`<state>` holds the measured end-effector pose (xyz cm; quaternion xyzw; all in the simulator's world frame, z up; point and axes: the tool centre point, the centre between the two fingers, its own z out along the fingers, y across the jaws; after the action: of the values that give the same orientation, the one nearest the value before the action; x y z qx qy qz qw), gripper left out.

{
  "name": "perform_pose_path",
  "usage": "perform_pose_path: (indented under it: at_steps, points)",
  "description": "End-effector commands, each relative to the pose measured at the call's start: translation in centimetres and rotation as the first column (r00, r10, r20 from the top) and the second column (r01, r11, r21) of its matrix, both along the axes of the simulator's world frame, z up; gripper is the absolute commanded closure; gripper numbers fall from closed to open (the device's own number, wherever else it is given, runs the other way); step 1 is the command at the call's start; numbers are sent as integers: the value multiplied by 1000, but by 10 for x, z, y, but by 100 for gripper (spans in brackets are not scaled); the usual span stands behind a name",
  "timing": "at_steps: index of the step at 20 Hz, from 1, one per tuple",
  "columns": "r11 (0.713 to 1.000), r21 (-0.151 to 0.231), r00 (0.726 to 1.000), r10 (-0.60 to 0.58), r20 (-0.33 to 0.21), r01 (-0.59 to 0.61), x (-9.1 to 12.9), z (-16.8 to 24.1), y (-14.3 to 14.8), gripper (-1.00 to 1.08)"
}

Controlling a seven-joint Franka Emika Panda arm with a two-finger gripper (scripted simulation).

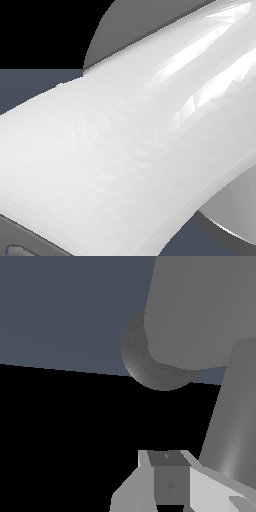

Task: Turn on the faucet by rotating a designated handle.

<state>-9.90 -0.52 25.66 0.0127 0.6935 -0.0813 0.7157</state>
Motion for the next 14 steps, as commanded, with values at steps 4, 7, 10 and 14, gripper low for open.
perform_pose_path:
  at_steps: [4, 7, 10, 14]
  points:
    - [998, 64, 1000, 24, -14, -23, 6, 18, 36, 108]
    - [997, 73, 1000, 22, -16, -21, 7, 20, 44, 108]
    - [996, 82, 1000, 20, -18, -19, 9, 23, 52, 108]
    - [995, 94, 1000, 18, -21, -16, 10, 26, 62, 108]
